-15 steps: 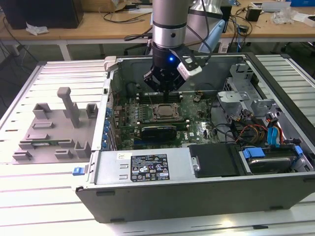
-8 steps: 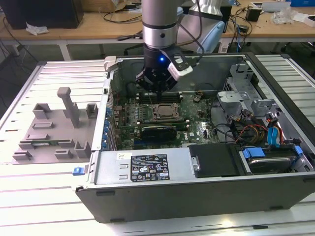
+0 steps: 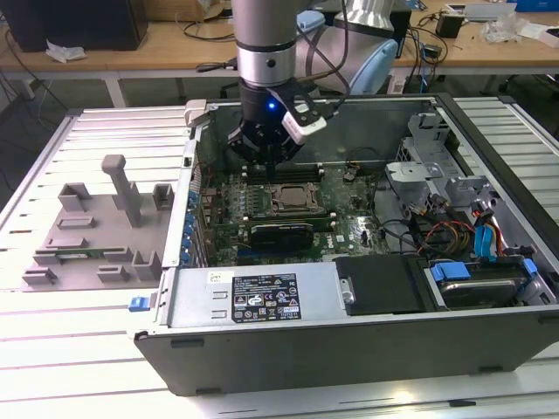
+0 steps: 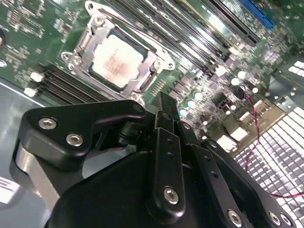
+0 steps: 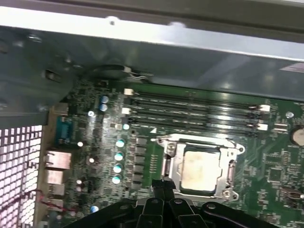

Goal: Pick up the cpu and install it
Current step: 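Install the first cpu locking lever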

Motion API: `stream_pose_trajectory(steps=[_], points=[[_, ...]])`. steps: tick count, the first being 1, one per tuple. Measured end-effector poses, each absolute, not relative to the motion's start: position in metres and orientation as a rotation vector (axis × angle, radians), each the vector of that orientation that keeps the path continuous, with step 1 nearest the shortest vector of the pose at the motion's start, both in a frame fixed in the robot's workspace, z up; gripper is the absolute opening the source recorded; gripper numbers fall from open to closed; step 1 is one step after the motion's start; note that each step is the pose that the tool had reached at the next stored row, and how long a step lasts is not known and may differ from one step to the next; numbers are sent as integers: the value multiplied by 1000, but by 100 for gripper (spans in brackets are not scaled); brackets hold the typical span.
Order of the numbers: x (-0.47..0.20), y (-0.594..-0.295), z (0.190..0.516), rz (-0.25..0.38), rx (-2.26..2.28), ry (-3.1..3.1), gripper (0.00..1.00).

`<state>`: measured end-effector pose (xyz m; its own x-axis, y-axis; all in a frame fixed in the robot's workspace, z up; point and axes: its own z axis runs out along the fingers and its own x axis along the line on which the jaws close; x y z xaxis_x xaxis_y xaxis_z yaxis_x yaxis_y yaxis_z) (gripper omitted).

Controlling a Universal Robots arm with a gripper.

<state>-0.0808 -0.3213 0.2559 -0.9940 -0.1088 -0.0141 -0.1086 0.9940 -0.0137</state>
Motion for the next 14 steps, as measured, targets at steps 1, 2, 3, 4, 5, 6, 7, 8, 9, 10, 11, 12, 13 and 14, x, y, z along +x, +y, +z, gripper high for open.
stream_pose_trajectory(steps=[1, 2, 3, 4, 5, 6, 7, 8, 9, 10, 11, 12, 13, 14], points=[[-86, -321, 256, -20, -170, 3120, 11], [-88, -321, 256, -20, -170, 3120, 11], [-90, -321, 256, -20, -170, 3119, 11], [-92, -321, 256, -20, -170, 3118, 11], [-94, -321, 255, -20, -170, 3118, 11], [-95, -321, 255, -11, -170, 3116, 11], [-96, -321, 255, 5, -170, 3115, 11], [-96, -321, 255, 36, -169, 3113, 11], [-97, -321, 255, 91, -168, 3110, 11], [-98, -321, 255, 131, -168, 3106, 11], [-99, -321, 255, 167, -167, 3102, 11], [-100, -321, 255, 200, -167, 3099, 11], [-101, -321, 255, 227, -166, 3095, 11], [-102, -321, 255, 244, -166, 3093, 11]])
